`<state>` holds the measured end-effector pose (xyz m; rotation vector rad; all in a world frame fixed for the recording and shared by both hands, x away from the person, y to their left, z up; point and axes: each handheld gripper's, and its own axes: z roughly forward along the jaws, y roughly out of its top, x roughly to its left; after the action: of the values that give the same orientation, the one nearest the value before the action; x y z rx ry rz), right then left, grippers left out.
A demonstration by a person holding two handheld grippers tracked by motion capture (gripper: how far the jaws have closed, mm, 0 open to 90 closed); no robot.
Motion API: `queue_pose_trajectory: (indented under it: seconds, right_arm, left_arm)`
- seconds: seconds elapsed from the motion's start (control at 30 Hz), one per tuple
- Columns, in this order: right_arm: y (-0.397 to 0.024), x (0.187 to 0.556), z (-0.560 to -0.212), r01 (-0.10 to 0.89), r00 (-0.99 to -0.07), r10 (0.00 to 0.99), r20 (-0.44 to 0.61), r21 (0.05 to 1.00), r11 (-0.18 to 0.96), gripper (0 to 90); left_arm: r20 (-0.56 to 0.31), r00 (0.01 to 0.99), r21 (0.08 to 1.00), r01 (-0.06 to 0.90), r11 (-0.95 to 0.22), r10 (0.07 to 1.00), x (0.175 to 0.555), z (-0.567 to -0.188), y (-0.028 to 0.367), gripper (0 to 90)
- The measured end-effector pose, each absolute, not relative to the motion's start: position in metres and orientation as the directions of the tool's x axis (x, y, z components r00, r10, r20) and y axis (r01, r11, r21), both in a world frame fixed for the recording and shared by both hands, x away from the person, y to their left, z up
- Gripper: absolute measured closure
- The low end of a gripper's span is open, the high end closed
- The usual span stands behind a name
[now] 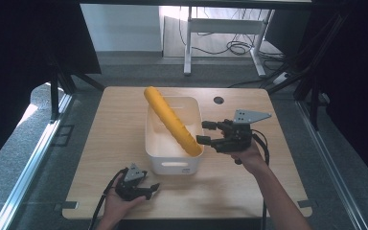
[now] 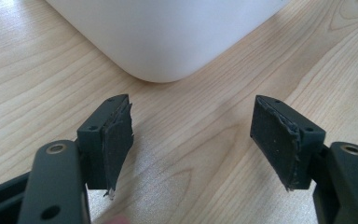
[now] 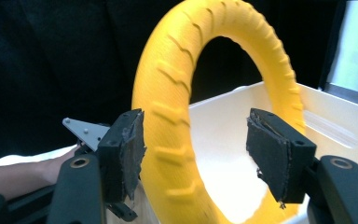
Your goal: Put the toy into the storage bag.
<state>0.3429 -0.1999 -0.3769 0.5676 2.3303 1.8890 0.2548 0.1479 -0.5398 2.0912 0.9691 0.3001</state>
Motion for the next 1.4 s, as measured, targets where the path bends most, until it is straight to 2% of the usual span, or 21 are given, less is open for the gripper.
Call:
queue_pose_trajectory:
  seconds: [0.4,0.83,1.13,1.4]
  right_arm:
    - [-0.241,0.332,-0.402,0.254,-0.886,0.432,0.167,0.955,0.153,38.8]
    - [-0.285,0.322,-0.45,0.33,-0.815,0.553,0.171,0.922,0.202,39.1]
    - [-0.298,0.319,-0.476,0.387,-0.781,0.601,0.17,0.887,0.252,38.8]
    - [-0.293,0.32,-0.488,0.409,-0.781,0.598,0.182,0.872,0.269,38.3]
  left_arm:
    - [-0.109,0.677,0.749,0.538,-0.388,0.728,0.255,-0.539,0.148,29.6]
    - [-0.11,0.673,0.743,0.544,-0.389,0.731,0.255,-0.54,0.148,29.6]
    - [-0.106,0.679,0.739,0.543,-0.399,0.727,0.254,-0.541,0.147,29.6]
    - [-0.107,0.678,0.743,0.541,-0.395,0.728,0.255,-0.54,0.149,29.6]
